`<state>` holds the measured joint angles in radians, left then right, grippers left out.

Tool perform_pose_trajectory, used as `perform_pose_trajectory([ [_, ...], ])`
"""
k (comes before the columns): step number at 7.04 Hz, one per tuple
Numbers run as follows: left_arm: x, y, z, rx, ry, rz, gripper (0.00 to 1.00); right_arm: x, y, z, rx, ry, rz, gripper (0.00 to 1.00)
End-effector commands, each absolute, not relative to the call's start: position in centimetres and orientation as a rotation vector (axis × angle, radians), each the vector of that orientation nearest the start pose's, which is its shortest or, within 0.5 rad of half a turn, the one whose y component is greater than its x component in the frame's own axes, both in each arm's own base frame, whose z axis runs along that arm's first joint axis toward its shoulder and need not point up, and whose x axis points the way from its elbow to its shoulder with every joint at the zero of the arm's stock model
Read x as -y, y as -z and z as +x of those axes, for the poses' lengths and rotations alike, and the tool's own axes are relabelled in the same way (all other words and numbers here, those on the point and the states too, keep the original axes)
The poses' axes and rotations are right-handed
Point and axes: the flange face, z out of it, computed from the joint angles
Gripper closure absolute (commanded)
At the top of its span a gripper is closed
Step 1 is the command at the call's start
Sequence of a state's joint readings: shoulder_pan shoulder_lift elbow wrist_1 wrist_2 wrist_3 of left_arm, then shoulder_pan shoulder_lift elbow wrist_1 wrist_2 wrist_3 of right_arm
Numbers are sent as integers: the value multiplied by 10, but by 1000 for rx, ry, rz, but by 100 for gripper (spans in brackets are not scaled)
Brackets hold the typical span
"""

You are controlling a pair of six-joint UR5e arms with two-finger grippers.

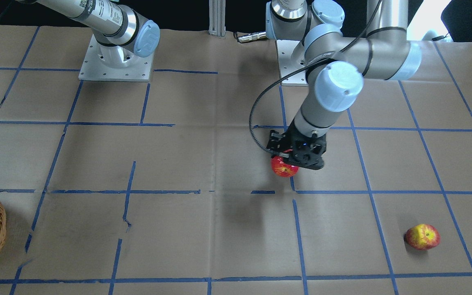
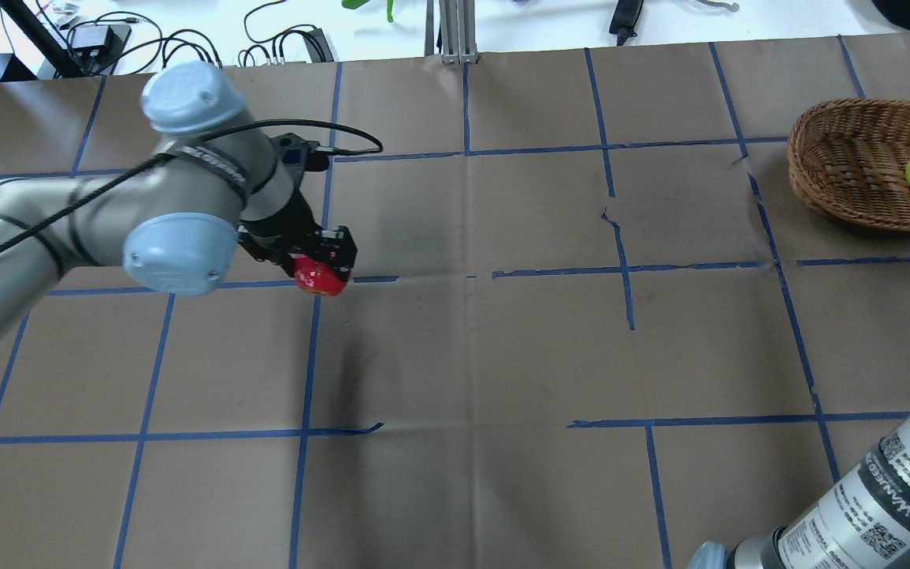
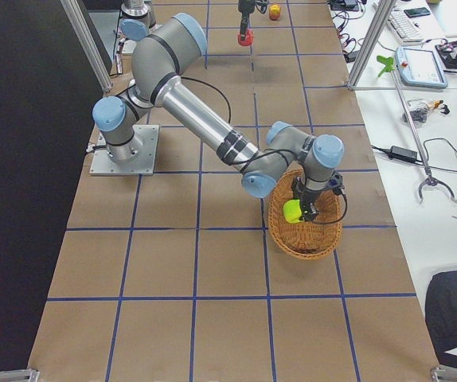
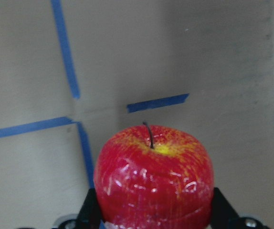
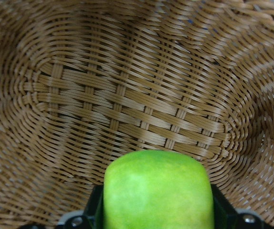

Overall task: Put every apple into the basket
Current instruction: 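Set the red apple at center with the left gripper while the right returns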

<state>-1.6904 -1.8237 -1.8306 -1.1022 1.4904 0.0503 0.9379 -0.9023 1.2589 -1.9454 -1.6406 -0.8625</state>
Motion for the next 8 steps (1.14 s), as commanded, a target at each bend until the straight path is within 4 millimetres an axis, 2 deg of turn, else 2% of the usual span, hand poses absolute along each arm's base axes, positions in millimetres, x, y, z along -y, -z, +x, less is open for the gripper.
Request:
perform_pose_trajectory([
  [1, 558, -260, -316, -3206, -39, 280, 65, 665, -242, -345, -3178, -50, -359, 65],
  [2, 572, -262, -344, -3197, -87, 285, 65, 668, -244, -341, -3144, 5, -358, 2],
  [3, 578, -258, -353, -3192, -110, 286, 65, 668, -246, -341, -3139, 1, -355, 1],
  [4, 578, -244, -355, -3186, -146, 289, 64, 668, -256, -341, -3147, 15, -359, 1],
  [5, 578, -226, -356, -3177, -188, 287, 58, 662, -271, -337, -3139, -3, -358, 0],
  [6, 576, -214, -360, -3169, -217, 290, 39, 649, -299, -325, -3106, -58, -347, 0],
  [7, 576, -210, -359, -3167, -221, 292, 16, 636, -336, -301, -3076, -108, -356, 0],
  [8, 576, -212, -359, -3169, -217, 292, 5, 629, -361, -263, -3052, -137, -379, 1],
])
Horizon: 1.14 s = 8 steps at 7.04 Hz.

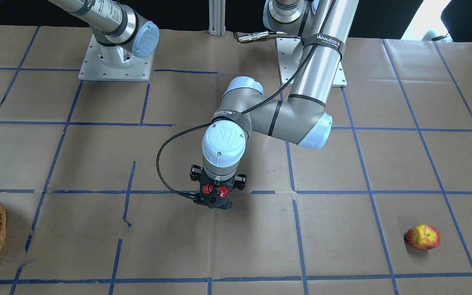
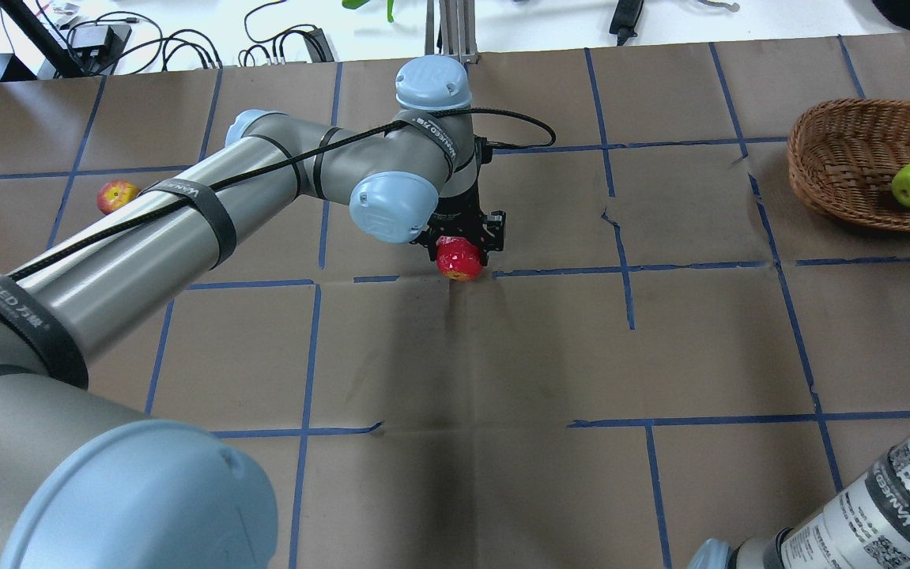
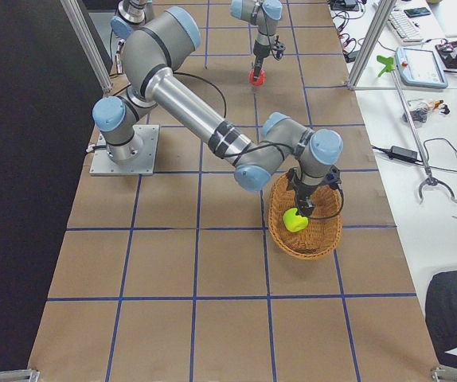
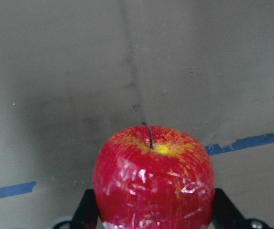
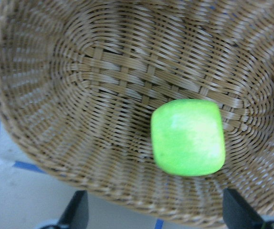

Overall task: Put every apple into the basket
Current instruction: 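Set the red apple at center with the left gripper while the right returns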

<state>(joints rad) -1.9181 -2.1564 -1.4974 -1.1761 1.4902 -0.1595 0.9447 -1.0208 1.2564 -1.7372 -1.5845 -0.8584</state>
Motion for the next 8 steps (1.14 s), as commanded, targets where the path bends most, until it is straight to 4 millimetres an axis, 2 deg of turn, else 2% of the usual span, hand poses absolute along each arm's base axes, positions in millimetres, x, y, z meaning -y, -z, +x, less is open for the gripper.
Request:
perform_pose_trajectory([
  [1, 577, -224, -359, -3173, -188, 291, 2, 625, -365, -216, -3045, -189, -304, 1],
  [3, 585, -268, -349, -3201, -111, 267, 2, 590, -376, -139, -3066, -203, -148, 2],
  [4, 589, -303, -318, -3220, -94, 225, 2, 571, -378, -90, -3092, -173, -72, 2],
  [5, 598, -330, -234, -3215, -125, 210, 2, 561, -369, -38, -3098, -160, -40, 3],
  [6, 611, -340, -149, -3199, -139, 221, 2, 562, -363, 23, -3093, -139, 23, 3],
  [7, 619, -345, -74, -3134, -136, 249, 2, 566, -364, 95, -3069, -55, -19, 2],
  [8, 625, -341, 6, -3085, -156, 301, 2, 569, -356, 144, -3060, -14, 79, 1],
])
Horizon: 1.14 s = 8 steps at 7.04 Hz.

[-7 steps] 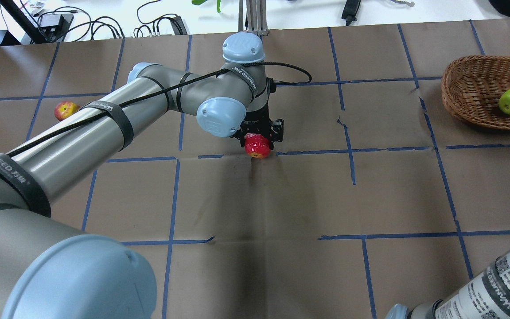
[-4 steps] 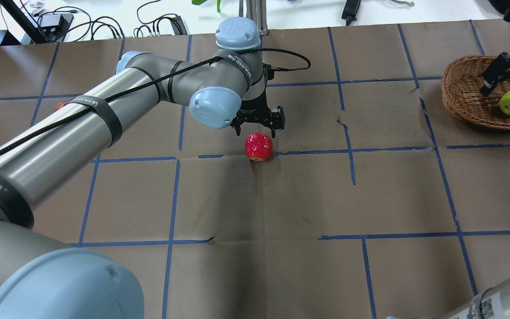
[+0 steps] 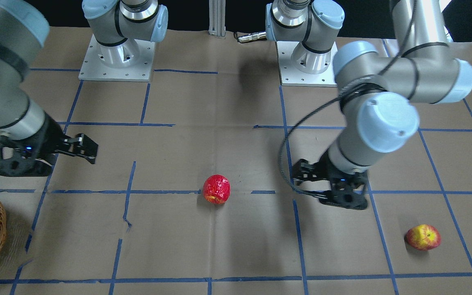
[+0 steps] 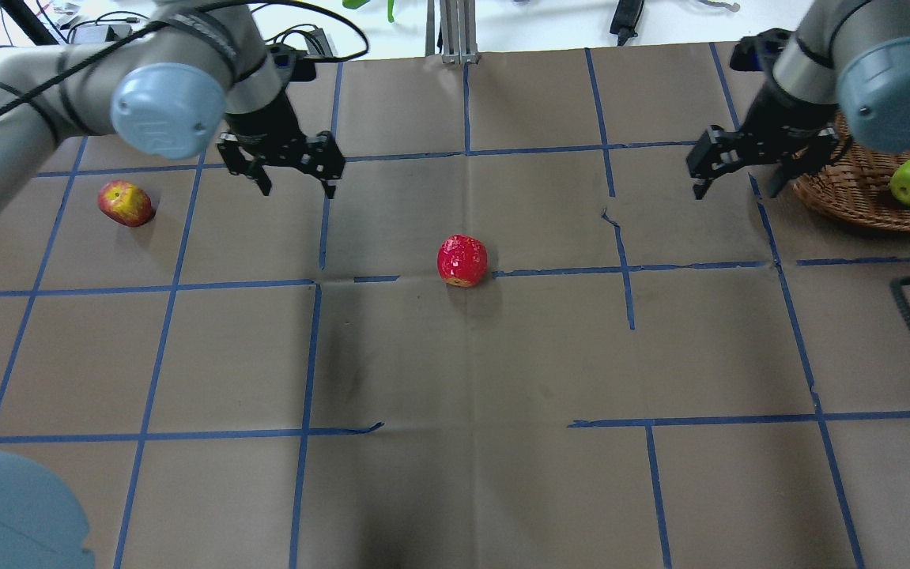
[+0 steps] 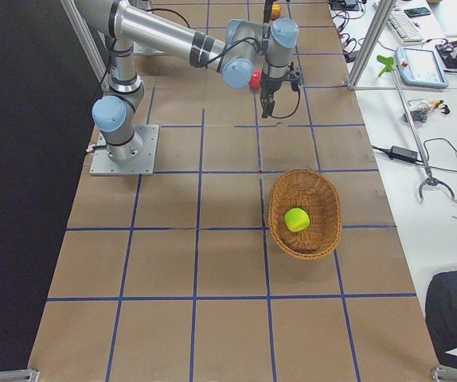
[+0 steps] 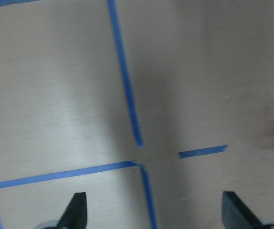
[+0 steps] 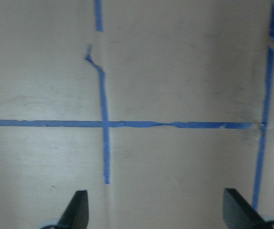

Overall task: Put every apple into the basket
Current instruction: 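Set the red apple at center with the left gripper while the right returns, then lower the right gripper onto the red apple while the left lowers onto the red-yellow apple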

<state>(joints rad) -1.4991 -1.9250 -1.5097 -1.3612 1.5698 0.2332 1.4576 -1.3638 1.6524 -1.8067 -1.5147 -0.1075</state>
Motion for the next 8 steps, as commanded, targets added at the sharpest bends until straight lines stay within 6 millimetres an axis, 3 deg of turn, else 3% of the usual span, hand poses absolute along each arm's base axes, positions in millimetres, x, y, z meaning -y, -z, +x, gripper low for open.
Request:
perform_pose_trajectory([
  [1, 623, -332, 95, -3102, -169, 289, 2, 576, -344, 201, -3041, 67, 138, 1],
  [2, 629, -318, 155, -3088, -118, 335, 2, 577, -335, 259, -3034, 63, 163, 1],
  [3, 652, -297, 175, -3042, -1, 347, 2, 583, -326, 307, -3032, 57, 196, 1],
  [4, 667, -272, 187, -3022, 75, 329, 2, 576, -301, 341, -3063, 16, 233, 2],
  [8, 685, -247, 195, -3052, 130, 249, 3, 571, -239, 357, -3098, -71, 215, 4],
])
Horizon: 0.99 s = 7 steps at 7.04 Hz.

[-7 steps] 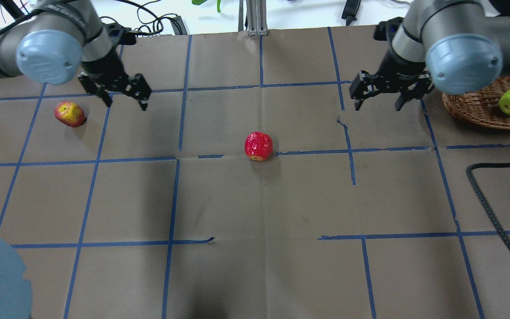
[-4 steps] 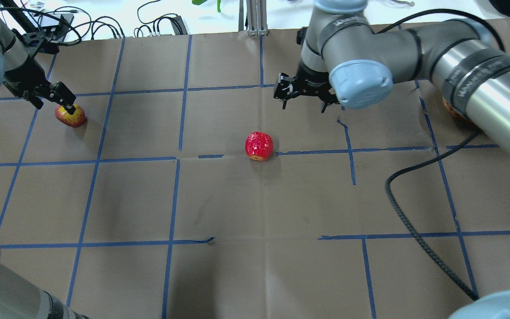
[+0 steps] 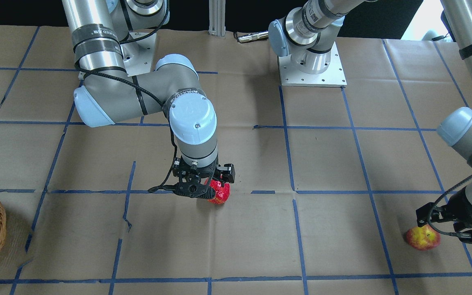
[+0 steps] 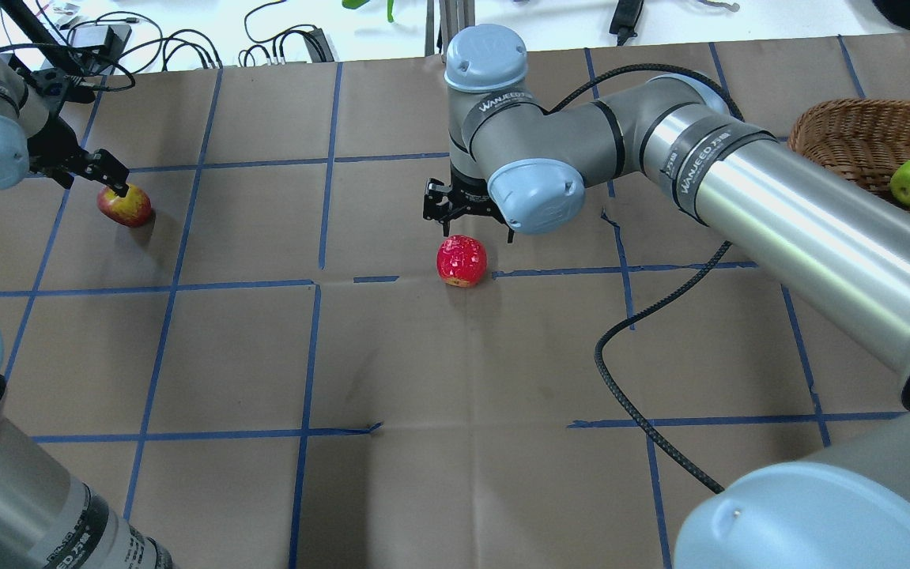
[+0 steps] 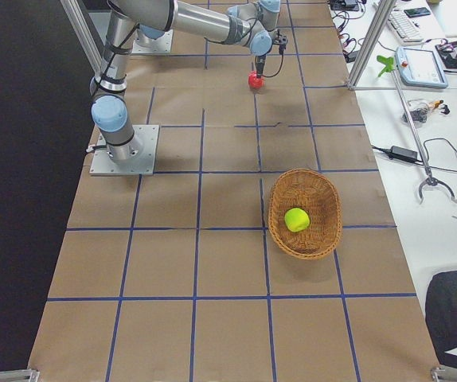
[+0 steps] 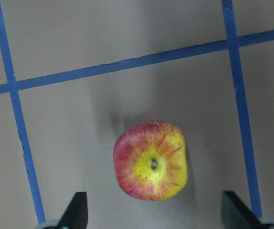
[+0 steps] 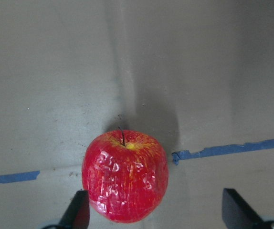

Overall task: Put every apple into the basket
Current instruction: 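Carry the red apple to the basket while the left lifts the red-yellow apple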

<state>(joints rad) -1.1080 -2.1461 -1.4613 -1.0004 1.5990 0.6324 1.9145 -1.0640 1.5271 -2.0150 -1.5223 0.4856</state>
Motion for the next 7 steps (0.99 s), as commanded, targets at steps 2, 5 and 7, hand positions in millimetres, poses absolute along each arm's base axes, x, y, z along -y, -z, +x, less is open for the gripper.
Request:
perform_pose_trajectory([
  [2, 698, -228, 201, -3097, 149, 247, 3, 570, -213, 367, -3109, -97, 186, 6],
  [5, 688, -196, 198, -3127, 62, 224, 3, 565, -194, 365, -3122, -137, 142, 23],
  [7, 680, -183, 217, -3130, 26, 197, 23, 567, -198, 362, -3114, -96, 88, 77],
])
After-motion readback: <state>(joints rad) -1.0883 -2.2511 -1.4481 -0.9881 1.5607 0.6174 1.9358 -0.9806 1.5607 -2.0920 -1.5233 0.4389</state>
